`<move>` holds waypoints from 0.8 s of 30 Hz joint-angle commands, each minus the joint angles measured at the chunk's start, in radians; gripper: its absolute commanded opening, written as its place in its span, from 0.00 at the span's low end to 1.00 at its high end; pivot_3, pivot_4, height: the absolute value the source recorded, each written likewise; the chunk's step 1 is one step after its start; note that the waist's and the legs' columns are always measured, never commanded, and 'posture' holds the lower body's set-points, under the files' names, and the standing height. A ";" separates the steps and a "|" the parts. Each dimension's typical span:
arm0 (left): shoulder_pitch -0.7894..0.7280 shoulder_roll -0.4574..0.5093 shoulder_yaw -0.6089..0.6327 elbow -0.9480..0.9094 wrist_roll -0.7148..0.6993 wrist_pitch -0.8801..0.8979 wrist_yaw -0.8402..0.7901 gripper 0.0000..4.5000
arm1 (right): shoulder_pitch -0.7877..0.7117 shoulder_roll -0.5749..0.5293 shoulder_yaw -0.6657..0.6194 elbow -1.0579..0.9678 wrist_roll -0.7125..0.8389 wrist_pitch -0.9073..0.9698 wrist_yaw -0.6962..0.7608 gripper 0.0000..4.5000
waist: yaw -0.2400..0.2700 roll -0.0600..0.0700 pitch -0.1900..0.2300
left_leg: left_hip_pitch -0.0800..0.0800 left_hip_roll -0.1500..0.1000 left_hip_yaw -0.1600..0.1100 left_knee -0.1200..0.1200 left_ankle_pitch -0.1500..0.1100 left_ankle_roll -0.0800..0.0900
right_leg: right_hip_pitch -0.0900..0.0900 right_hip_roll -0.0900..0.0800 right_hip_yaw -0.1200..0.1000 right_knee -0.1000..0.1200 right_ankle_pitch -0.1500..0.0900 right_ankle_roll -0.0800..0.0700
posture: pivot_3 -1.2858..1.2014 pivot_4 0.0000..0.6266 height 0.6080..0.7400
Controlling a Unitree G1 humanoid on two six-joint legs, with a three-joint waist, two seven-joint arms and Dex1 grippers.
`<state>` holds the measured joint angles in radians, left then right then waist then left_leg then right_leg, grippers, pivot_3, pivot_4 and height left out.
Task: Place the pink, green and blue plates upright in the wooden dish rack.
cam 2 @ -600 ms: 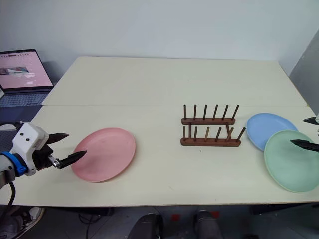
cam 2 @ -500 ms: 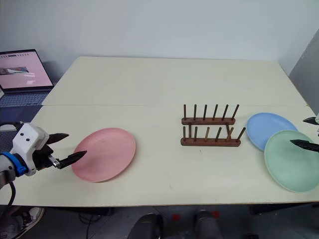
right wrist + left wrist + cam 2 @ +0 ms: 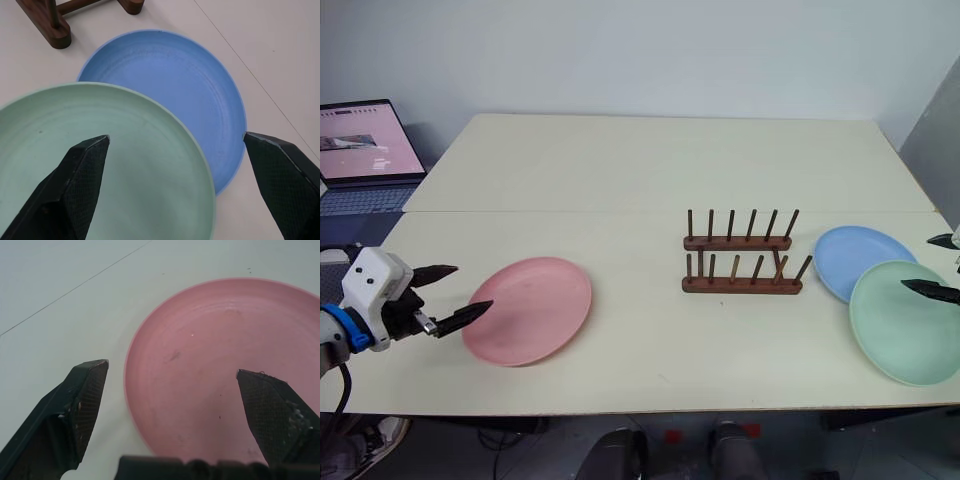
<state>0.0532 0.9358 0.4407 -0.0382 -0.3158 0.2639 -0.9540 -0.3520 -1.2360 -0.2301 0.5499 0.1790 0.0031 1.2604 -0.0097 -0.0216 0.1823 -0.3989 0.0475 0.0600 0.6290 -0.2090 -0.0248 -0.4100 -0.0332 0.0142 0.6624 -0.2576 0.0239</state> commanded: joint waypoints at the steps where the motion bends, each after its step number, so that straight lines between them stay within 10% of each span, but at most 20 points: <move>1: -0.008 0.006 0.036 0.003 -0.014 -0.030 -0.006 1.00 | -0.008 -0.020 -0.037 -0.029 0.018 0.001 -0.005 0.99 | 0.000 0.000 0.000 | 0.000 0.000 0.000 0.000 0.000 0.000 | 0.000 0.000 0.000 0.000 0.000 0.000 | 0.52 0.24 0.99; 12: -0.003 0.006 -0.020 -0.084 -0.048 -0.026 -0.064 1.00 | 0.009 -0.011 -0.065 -0.087 0.047 0.050 -0.016 0.99 | 0.000 0.000 0.000 | 0.000 0.000 0.000 0.000 0.000 0.000 | 0.000 0.000 0.000 0.000 0.000 0.000 | 0.52 0.24 0.99; 24: -0.342 -0.206 -0.518 -0.181 0.006 0.044 -0.084 1.00 | 0.430 0.045 -0.384 -0.772 0.246 0.456 0.025 0.99 | 0.015 -0.001 -0.001 | -0.001 -0.002 -0.003 0.003 0.000 0.000 | 0.003 0.006 0.001 0.000 0.005 0.009 | 0.52 0.24 0.99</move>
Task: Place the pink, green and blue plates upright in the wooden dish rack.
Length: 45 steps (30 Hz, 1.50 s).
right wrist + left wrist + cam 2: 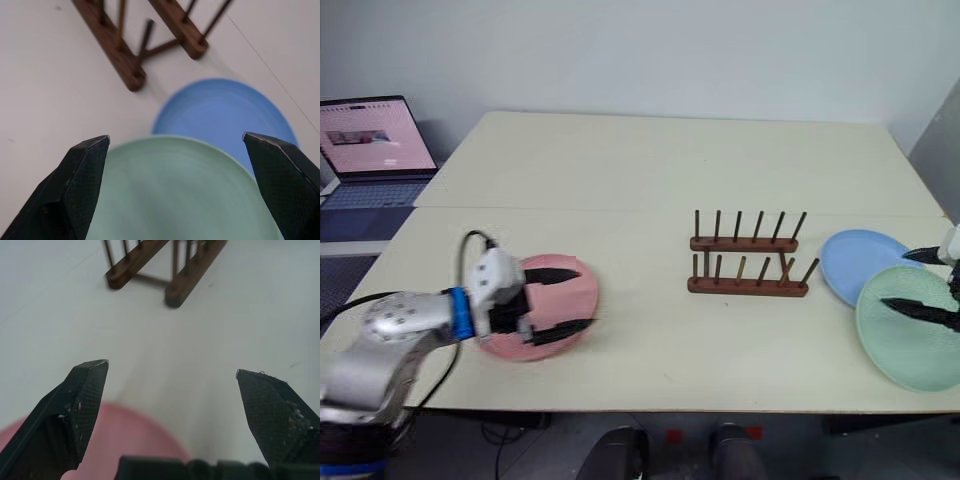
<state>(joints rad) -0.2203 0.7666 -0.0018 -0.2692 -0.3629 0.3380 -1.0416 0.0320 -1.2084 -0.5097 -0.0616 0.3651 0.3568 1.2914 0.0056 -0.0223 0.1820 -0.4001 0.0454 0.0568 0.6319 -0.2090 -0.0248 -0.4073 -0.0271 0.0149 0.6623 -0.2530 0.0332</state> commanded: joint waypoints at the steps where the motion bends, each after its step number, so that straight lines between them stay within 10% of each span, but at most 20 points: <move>1: -0.095 -0.053 -0.101 0.081 0.075 -0.047 0.003 1.00 | 0.069 0.030 -0.126 -0.210 0.070 0.133 -0.016 0.99 | -0.003 -0.001 -0.001 | 0.000 0.000 0.000 0.001 0.000 0.000 | 0.000 0.002 0.000 0.000 0.000 0.000 | 0.52 0.24 0.99; 9: -0.236 -0.160 -0.220 0.254 0.141 -0.147 -0.071 1.00 | 0.171 0.189 -0.116 -0.513 0.071 0.278 -0.224 0.99 | -0.016 -0.005 -0.001 | 0.000 0.001 -0.001 0.002 0.000 0.000 | 0.000 0.005 0.002 0.000 0.001 0.000 | 0.52 0.24 0.99; 13: -0.231 -0.150 -0.238 0.223 0.124 -0.128 -0.125 0.80 | 0.164 0.220 0.007 -0.556 0.041 0.261 -0.289 1.00 | -0.015 -0.006 -0.002 | 0.000 0.002 -0.002 0.001 0.000 0.000 | 0.000 0.005 0.001 0.000 0.000 -0.001 | 0.52 0.24 0.99; 25: -0.271 -0.323 -0.375 0.325 0.326 -0.100 0.072 0.00 | -0.194 0.297 0.552 -0.227 -0.255 0.186 -0.458 0.12 | -0.011 -0.008 -0.002 | -0.002 0.001 -0.002 0.008 0.000 0.001 | 0.000 0.004 0.001 0.001 -0.001 -0.005 | 0.52 0.24 0.99; 27: -0.292 -0.358 -0.389 0.369 0.365 -0.110 0.112 0.00 | -0.242 0.325 0.592 -0.168 -0.285 0.175 -0.473 0.01 | -0.010 -0.008 -0.002 | -0.002 0.001 -0.002 0.008 -0.001 0.001 | 0.000 0.005 0.001 0.001 0.000 -0.003 | 0.52 0.24 0.99; 45: -0.401 -0.501 -0.366 0.588 0.466 -0.192 0.279 0.00 | -0.394 0.470 0.633 0.058 -0.386 0.096 -0.574 0.01 | -0.012 -0.008 -0.002 | -0.003 0.001 -0.001 0.012 -0.001 0.003 | 0.000 0.005 0.002 0.001 0.005 0.001 | 0.52 0.24 0.99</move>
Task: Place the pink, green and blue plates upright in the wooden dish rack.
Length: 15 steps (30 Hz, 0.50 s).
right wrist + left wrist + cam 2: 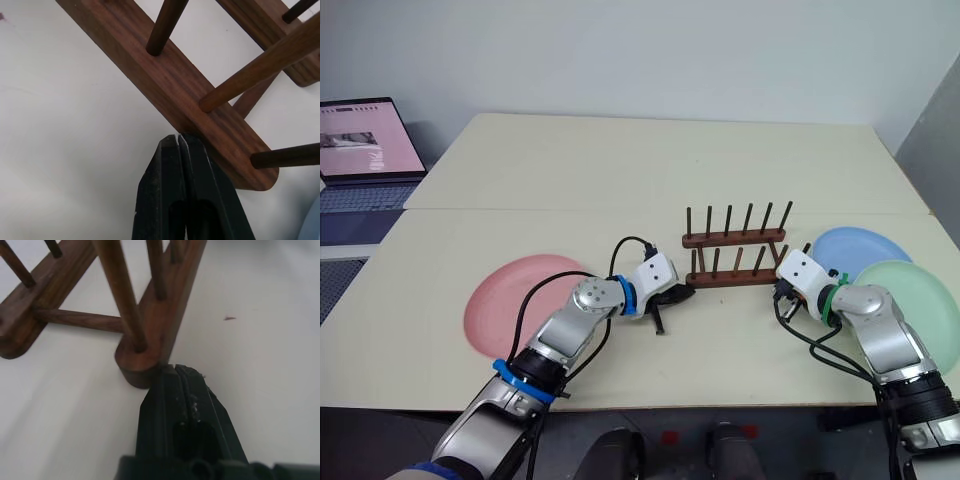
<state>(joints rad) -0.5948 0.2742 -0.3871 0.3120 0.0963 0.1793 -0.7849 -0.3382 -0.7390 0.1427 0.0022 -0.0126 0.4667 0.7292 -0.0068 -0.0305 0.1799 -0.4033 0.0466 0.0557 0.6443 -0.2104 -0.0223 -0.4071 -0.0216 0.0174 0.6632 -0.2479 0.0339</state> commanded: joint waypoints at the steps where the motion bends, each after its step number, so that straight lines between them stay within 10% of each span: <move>1: -0.029 -0.009 0.018 0.013 0.008 -0.040 0.024 0.00 | -0.025 0.002 -0.020 -0.006 -0.010 -0.014 -0.012 0.01 | 0.000 0.000 0.000 | 0.000 0.000 0.000 0.000 0.000 0.000 | 0.000 0.000 0.000 0.000 0.000 0.000 | 0.52 0.24 0.99; 15: -0.068 -0.003 0.031 0.118 0.045 -0.129 0.092 0.00 | -0.047 0.019 -0.019 -0.035 -0.001 -0.001 0.008 0.01 | 0.000 0.000 0.000 | 0.000 0.000 0.000 -0.001 0.000 0.000 | 0.000 0.000 -0.001 0.000 0.000 0.000 | 0.52 0.24 0.99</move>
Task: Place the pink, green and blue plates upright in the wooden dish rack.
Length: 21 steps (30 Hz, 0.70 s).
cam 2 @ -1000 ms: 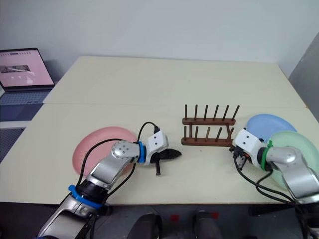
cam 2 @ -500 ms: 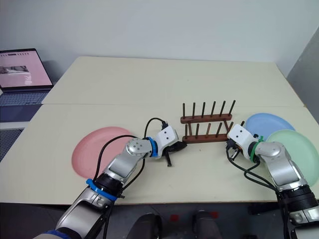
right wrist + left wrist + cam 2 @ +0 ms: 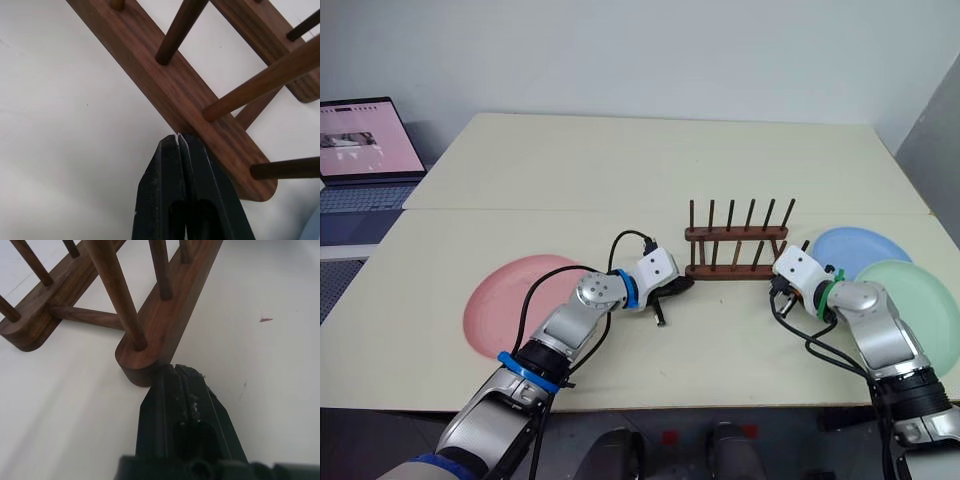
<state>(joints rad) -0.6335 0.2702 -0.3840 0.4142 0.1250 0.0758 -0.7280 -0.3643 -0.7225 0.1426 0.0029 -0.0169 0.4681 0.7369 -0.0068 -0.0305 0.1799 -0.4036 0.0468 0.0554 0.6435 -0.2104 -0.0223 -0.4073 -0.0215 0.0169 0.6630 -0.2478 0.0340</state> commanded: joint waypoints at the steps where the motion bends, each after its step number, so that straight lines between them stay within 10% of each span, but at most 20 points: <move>1: -0.031 0.000 0.028 0.021 0.016 -0.028 0.035 0.00 | -0.022 0.002 -0.019 -0.035 0.003 -0.003 0.001 0.01 | 0.000 0.000 0.000 | 0.000 0.000 0.000 0.000 0.000 0.000 | 0.000 0.000 0.000 0.000 0.000 0.000 | 0.52 0.24 0.99; 11: 0.146 0.120 0.178 -0.349 -0.217 0.068 -0.140 0.00 | 0.015 -0.058 -0.068 -0.182 0.076 0.010 0.106 0.01 | -0.013 0.000 0.000 | -0.006 0.001 0.000 -0.001 0.000 0.000 | -0.006 0.000 0.000 0.000 0.000 0.000 | 0.52 0.24 0.99; 21: 0.511 0.301 0.769 -0.784 -0.514 0.418 0.049 0.66 | -0.017 -0.199 -0.181 -0.466 0.389 0.106 0.368 0.78 | -0.024 0.000 0.000 | -0.012 0.002 -0.008 0.001 0.000 0.000 | -0.011 0.000 -0.001 0.001 0.000 0.000 | 0.52 0.24 0.99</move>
<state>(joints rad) -0.1497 0.5725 0.2622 -0.3294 -0.3383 0.4464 -0.7487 -0.3471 -0.9023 -0.0026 -0.4190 0.3079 0.5633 1.0571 -0.0304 -0.0301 0.1799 -0.4152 0.0491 0.0468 0.6450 -0.2104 -0.0222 -0.4186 -0.0219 0.0154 0.6633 -0.2476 0.0331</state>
